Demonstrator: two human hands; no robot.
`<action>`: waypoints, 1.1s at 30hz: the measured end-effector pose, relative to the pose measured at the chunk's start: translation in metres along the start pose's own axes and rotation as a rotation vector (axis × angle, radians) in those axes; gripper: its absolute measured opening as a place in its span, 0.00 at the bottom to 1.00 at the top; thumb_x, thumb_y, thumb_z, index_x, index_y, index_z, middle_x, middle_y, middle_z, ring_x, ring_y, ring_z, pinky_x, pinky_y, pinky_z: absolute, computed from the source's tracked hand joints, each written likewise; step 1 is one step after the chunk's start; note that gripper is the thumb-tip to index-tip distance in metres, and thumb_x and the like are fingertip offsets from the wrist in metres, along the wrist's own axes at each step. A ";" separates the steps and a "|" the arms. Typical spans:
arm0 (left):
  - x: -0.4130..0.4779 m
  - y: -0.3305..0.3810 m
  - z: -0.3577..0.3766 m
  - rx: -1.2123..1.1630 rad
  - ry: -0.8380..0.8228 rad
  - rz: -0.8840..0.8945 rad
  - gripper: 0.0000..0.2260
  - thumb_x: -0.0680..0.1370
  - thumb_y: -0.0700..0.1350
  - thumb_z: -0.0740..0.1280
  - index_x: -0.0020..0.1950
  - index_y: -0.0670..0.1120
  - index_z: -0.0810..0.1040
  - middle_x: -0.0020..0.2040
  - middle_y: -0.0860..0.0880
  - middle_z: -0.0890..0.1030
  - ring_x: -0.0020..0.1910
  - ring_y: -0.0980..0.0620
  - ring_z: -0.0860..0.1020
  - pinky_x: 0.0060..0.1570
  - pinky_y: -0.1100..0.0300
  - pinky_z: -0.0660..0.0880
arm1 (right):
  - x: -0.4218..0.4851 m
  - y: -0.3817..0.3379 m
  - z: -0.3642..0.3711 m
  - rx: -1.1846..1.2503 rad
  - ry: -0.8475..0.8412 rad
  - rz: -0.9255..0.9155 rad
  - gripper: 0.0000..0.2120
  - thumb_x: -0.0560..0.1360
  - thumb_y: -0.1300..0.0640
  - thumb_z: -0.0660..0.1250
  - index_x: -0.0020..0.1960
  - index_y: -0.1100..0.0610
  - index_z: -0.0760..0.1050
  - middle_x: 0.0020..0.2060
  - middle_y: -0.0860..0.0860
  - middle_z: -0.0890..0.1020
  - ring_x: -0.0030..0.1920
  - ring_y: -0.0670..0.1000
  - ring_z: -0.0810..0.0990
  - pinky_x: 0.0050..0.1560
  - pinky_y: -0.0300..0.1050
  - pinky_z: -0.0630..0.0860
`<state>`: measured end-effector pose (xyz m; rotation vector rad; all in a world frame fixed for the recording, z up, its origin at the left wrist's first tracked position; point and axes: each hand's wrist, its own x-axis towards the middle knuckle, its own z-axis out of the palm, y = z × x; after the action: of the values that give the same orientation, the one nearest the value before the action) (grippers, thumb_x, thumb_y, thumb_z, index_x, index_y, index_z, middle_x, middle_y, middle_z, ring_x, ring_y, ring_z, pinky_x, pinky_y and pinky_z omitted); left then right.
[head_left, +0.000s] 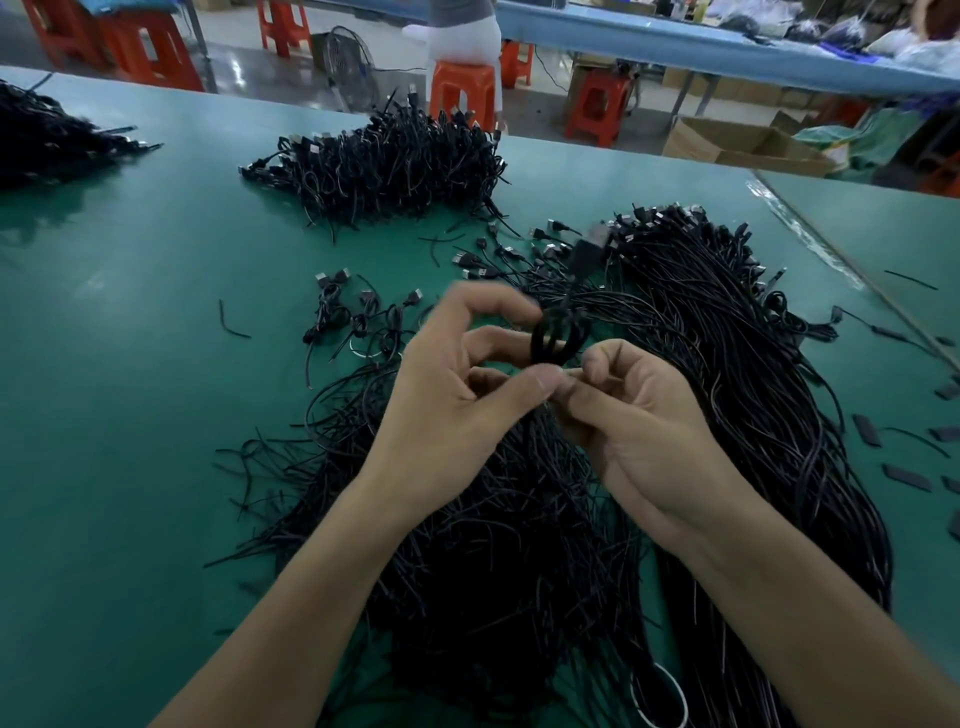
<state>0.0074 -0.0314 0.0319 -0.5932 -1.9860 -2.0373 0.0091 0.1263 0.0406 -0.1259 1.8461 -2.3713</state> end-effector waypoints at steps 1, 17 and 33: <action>0.000 -0.002 -0.002 0.003 0.000 0.015 0.22 0.74 0.36 0.75 0.60 0.54 0.72 0.46 0.51 0.85 0.45 0.50 0.83 0.42 0.57 0.76 | 0.001 0.000 0.000 0.021 0.012 0.009 0.15 0.76 0.69 0.67 0.39 0.54 0.66 0.34 0.52 0.77 0.37 0.48 0.72 0.35 0.38 0.71; -0.006 -0.006 0.009 0.425 -0.001 0.057 0.09 0.78 0.43 0.66 0.53 0.47 0.85 0.30 0.61 0.76 0.28 0.60 0.74 0.31 0.74 0.65 | 0.010 -0.004 -0.005 -0.276 0.177 -0.298 0.18 0.76 0.69 0.69 0.36 0.52 0.66 0.38 0.50 0.80 0.38 0.46 0.77 0.46 0.41 0.76; 0.000 -0.002 0.009 -0.194 -0.011 -0.512 0.22 0.73 0.66 0.69 0.39 0.48 0.87 0.39 0.47 0.86 0.39 0.52 0.83 0.42 0.60 0.79 | 0.004 -0.002 -0.006 -0.760 -0.010 -0.538 0.22 0.73 0.72 0.66 0.36 0.46 0.66 0.39 0.49 0.81 0.44 0.49 0.81 0.47 0.45 0.81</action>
<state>0.0079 -0.0226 0.0301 -0.1284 -2.1246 -2.5406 0.0039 0.1319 0.0413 -0.7861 2.8848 -1.7340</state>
